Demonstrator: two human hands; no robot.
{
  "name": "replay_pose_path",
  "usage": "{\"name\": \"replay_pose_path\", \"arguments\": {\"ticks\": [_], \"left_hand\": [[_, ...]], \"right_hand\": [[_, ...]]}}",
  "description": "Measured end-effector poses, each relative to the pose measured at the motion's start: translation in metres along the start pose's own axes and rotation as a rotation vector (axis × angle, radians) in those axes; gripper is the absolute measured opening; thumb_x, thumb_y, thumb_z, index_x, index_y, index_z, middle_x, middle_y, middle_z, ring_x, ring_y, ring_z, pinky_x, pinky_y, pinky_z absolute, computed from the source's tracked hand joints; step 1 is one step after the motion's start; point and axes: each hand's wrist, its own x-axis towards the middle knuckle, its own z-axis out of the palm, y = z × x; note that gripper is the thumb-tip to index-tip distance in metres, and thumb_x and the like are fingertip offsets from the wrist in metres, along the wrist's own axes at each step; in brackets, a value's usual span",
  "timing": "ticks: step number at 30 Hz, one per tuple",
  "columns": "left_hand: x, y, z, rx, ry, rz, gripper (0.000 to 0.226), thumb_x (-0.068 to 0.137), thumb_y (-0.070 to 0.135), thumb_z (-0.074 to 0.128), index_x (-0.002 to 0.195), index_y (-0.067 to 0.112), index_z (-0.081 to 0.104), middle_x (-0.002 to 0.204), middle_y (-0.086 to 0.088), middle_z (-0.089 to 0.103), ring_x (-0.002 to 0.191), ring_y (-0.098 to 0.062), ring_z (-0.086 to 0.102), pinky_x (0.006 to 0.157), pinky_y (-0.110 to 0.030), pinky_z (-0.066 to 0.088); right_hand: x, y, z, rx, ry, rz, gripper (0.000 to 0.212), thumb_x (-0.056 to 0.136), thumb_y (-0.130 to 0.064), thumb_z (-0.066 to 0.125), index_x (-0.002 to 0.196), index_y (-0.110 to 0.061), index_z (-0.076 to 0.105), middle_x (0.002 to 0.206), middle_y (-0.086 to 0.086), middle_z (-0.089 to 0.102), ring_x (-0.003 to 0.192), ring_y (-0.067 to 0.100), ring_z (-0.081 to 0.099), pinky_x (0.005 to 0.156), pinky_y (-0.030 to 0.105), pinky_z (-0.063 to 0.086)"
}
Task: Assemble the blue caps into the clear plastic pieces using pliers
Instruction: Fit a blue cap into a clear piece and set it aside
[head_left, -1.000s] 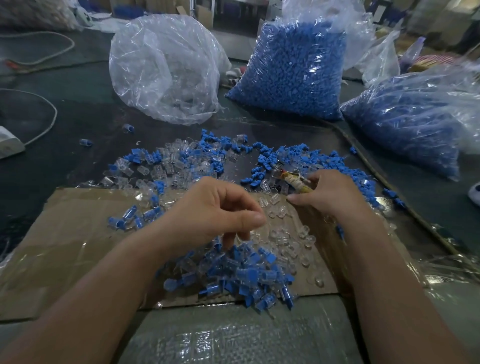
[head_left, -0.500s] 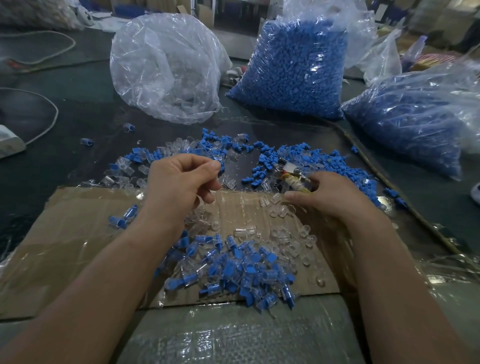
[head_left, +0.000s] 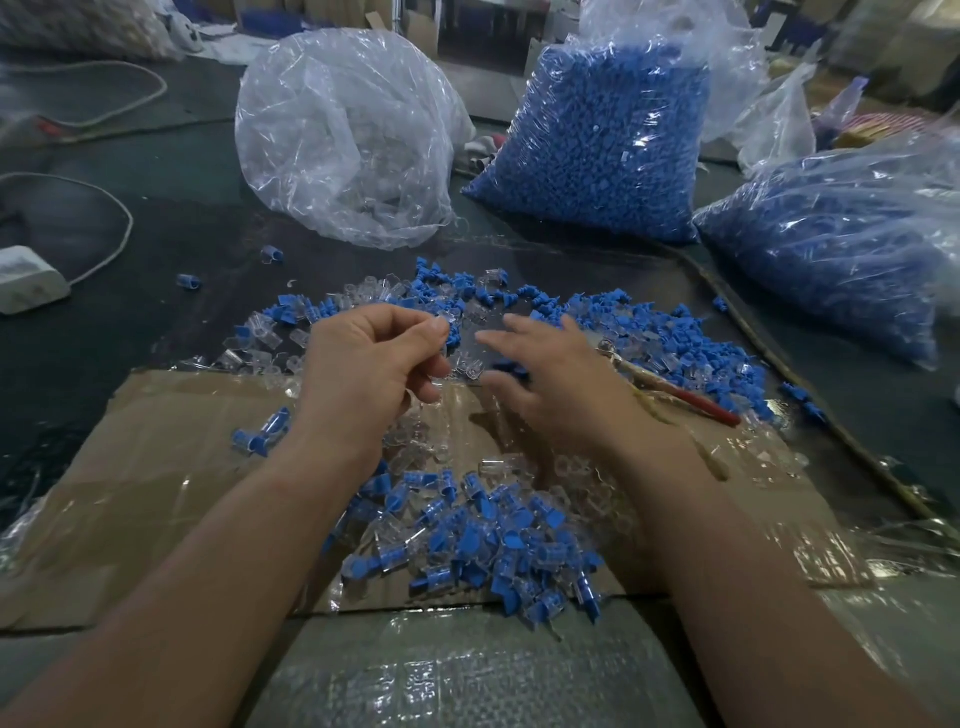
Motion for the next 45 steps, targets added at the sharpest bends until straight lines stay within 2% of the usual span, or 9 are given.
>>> {"name": "replay_pose_path", "arguments": {"ticks": [4,11,14,17,20,23,33,40,45], "left_hand": [[0.001,-0.001,0.0,0.005,-0.006,0.011,0.014,0.083,0.014,0.064,0.069,0.015,0.063,0.048,0.004,0.061,0.037,-0.005,0.049,0.036,-0.014,0.037],[-0.001,0.0,0.002,0.013,-0.015,0.02,0.015,0.083,0.012,0.064,0.068,0.015,0.062,0.047,0.004,0.061,0.035,-0.004,0.049,0.035,-0.012,0.036],[-0.002,0.0,0.001,0.016,-0.014,0.017,0.014,0.083,0.013,0.064,0.069,0.014,0.063,0.047,0.004,0.061,0.036,-0.004,0.049,0.035,-0.012,0.036],[-0.002,0.0,0.001,0.03,-0.015,0.016,0.013,0.083,0.013,0.063,0.07,0.015,0.063,0.048,0.005,0.061,0.037,-0.004,0.049,0.036,-0.012,0.037],[-0.002,0.0,0.001,0.035,-0.019,0.013,0.013,0.083,0.014,0.063,0.07,0.015,0.063,0.048,0.005,0.062,0.038,-0.004,0.05,0.037,-0.013,0.038],[-0.002,0.0,0.001,0.036,-0.022,0.012,0.013,0.083,0.014,0.063,0.071,0.015,0.063,0.048,0.005,0.061,0.037,-0.004,0.05,0.036,-0.013,0.038],[-0.001,-0.001,0.0,0.037,-0.034,0.001,0.012,0.083,0.013,0.063,0.071,0.015,0.063,0.049,0.005,0.062,0.037,-0.003,0.05,0.036,-0.012,0.037],[-0.001,-0.01,0.002,0.292,-0.167,0.071,0.019,0.071,0.012,0.075,0.079,0.024,0.063,0.078,0.005,0.066,0.06,-0.003,0.062,0.053,-0.014,0.049],[-0.004,-0.012,0.006,0.477,-0.183,0.213,0.017,0.076,0.018,0.072,0.067,0.027,0.061,0.063,0.008,0.064,0.057,-0.001,0.06,0.058,-0.017,0.051]], "right_hand": [[0.006,-0.001,0.01,-0.022,-0.221,0.009,0.053,0.094,-0.051,0.028,0.144,-0.034,0.019,0.154,0.009,0.012,0.141,0.019,0.012,0.111,0.036,-0.008],[0.009,0.001,0.017,-0.074,-0.277,0.035,0.075,0.086,-0.063,0.024,0.147,-0.025,0.001,0.155,0.005,0.007,0.142,0.019,0.004,0.112,0.036,-0.007],[0.009,0.001,0.017,-0.118,-0.286,0.022,0.075,0.085,-0.065,0.024,0.147,-0.024,0.011,0.154,0.006,0.013,0.142,0.021,0.008,0.112,0.038,-0.005],[0.008,-0.001,0.011,-0.05,-0.214,-0.012,0.066,0.087,-0.06,0.034,0.142,-0.025,0.028,0.146,0.001,0.036,0.134,0.017,0.029,0.113,0.041,0.003],[0.006,-0.003,0.008,0.012,-0.16,-0.032,0.053,0.089,-0.051,0.044,0.134,-0.025,0.043,0.133,0.0,0.052,0.12,0.016,0.046,0.107,0.04,0.025],[0.006,-0.005,0.007,0.073,-0.099,-0.047,0.032,0.091,-0.035,0.052,0.121,-0.026,0.057,0.117,0.0,0.061,0.103,0.018,0.055,0.087,0.036,0.046],[0.006,-0.002,0.009,0.078,-0.028,-0.058,0.031,0.089,-0.016,0.057,0.119,-0.021,0.06,0.113,0.002,0.063,0.099,0.017,0.055,0.084,0.027,0.041],[-0.006,-0.003,-0.006,0.426,0.165,0.01,0.03,0.082,-0.008,0.066,0.112,-0.015,0.065,0.103,0.0,0.067,0.086,0.001,0.055,0.077,0.002,0.04],[-0.011,-0.013,-0.009,0.448,0.14,-0.052,0.03,0.082,-0.009,0.067,0.112,-0.012,0.065,0.103,0.001,0.067,0.09,0.005,0.059,0.082,0.012,0.045]]}}
